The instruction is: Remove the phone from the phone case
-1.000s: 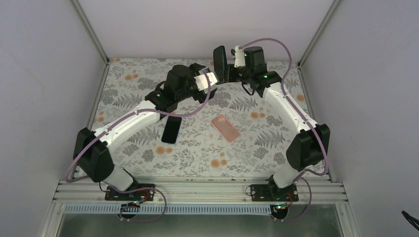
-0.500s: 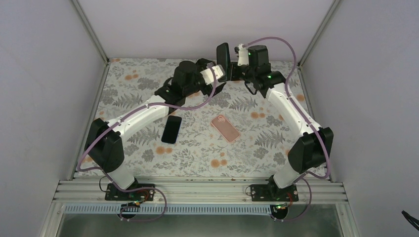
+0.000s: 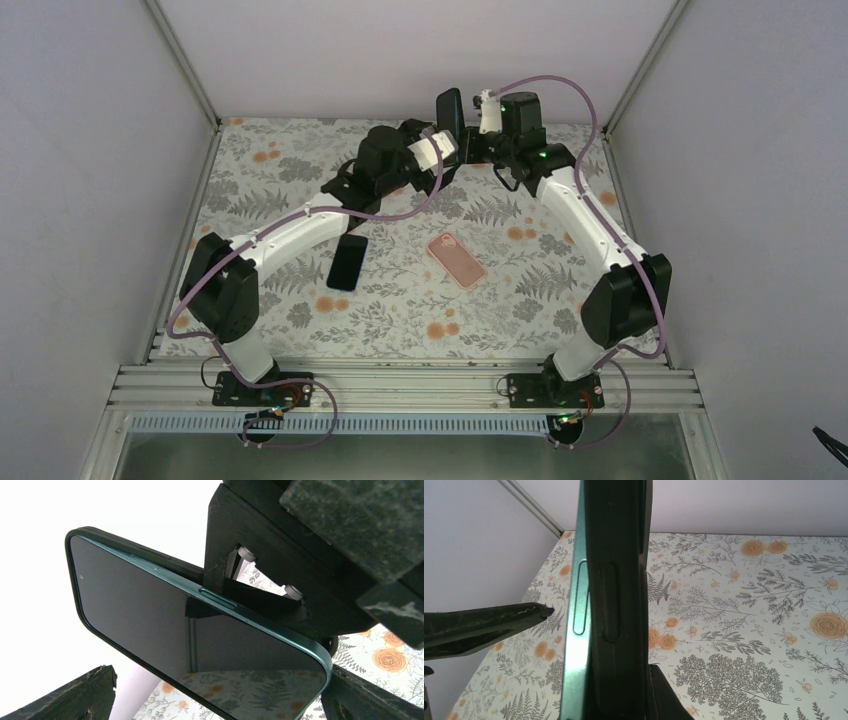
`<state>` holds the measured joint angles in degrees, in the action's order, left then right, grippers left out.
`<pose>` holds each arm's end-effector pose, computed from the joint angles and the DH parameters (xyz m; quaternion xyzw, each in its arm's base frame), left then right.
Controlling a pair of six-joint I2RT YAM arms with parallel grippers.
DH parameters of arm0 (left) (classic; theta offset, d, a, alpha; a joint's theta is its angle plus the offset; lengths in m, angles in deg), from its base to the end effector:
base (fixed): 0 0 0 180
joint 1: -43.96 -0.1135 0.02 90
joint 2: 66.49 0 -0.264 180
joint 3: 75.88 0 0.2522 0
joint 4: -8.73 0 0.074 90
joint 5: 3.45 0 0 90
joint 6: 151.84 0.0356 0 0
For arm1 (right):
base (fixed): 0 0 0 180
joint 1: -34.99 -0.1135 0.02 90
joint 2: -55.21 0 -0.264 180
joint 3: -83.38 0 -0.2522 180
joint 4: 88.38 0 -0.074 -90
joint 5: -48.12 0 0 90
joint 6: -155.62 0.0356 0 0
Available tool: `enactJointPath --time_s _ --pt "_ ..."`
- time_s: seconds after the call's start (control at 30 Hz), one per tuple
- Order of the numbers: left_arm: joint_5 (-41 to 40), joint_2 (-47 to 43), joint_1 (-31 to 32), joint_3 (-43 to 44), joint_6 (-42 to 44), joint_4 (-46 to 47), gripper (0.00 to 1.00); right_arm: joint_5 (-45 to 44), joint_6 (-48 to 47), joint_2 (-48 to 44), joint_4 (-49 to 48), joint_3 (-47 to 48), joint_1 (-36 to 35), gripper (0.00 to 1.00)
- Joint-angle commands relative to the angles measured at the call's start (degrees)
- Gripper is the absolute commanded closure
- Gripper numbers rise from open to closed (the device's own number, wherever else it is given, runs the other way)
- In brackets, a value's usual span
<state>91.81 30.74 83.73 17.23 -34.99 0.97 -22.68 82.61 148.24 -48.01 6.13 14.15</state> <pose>0.3145 -0.2660 0.3347 0.4501 0.6324 -0.1062 0.6215 0.3464 0.1444 0.3648 -0.1113 0.8534 0.2953 0.4148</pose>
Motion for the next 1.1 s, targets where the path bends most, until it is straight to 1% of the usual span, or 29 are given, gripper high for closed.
enactJointPath --time_s 0.0,0.1,0.27,0.4,0.43,0.57,0.67,0.77,0.83,0.93,1.07 --pt "-2.32 -1.82 0.22 -1.84 -1.99 5.75 0.00 1.79 0.23 0.17 -3.85 1.52 0.45 0.97" --pt "-3.79 -3.48 0.29 -4.16 -2.75 9.29 0.00 1.73 0.14 0.00 -4.01 1.14 0.41 0.97" --pt "-9.88 -2.67 1.80 -4.99 -1.80 12.97 0.02 2.31 0.32 -0.18 -4.11 1.02 0.45 0.97" --pt "-18.48 0.36 5.87 -6.27 4.03 21.07 0.04 4.65 0.41 0.44 -3.77 1.43 0.41 0.97" --pt "-19.56 1.53 6.53 -5.64 4.37 21.48 0.04 5.15 0.43 0.66 -3.80 1.60 0.43 0.97" --pt "-24.21 4.30 8.98 -5.28 5.30 25.34 0.11 5.37 0.36 1.44 -3.24 2.23 0.45 0.97" --pt "-30.60 5.47 10.39 -7.36 9.24 33.70 0.14 5.60 0.30 1.75 -3.32 1.98 0.42 0.97" --pt "-34.38 6.32 10.29 -9.01 11.21 38.39 0.22 6.02 0.41 1.81 -3.25 2.19 0.46 0.97" --pt "-35.47 6.02 10.16 -10.72 11.91 41.24 0.26 6.12 0.42 1.66 -3.23 2.17 0.41 0.97" --pt "-34.91 4.73 10.15 -12.48 11.48 42.05 0.26 5.68 0.28 1.33 -3.34 1.86 0.44 0.97" --pt "-27.47 2.07 10.24 -12.53 7.71 33.83 0.21 4.22 0.19 1.27 -3.49 1.56 0.54 0.97"
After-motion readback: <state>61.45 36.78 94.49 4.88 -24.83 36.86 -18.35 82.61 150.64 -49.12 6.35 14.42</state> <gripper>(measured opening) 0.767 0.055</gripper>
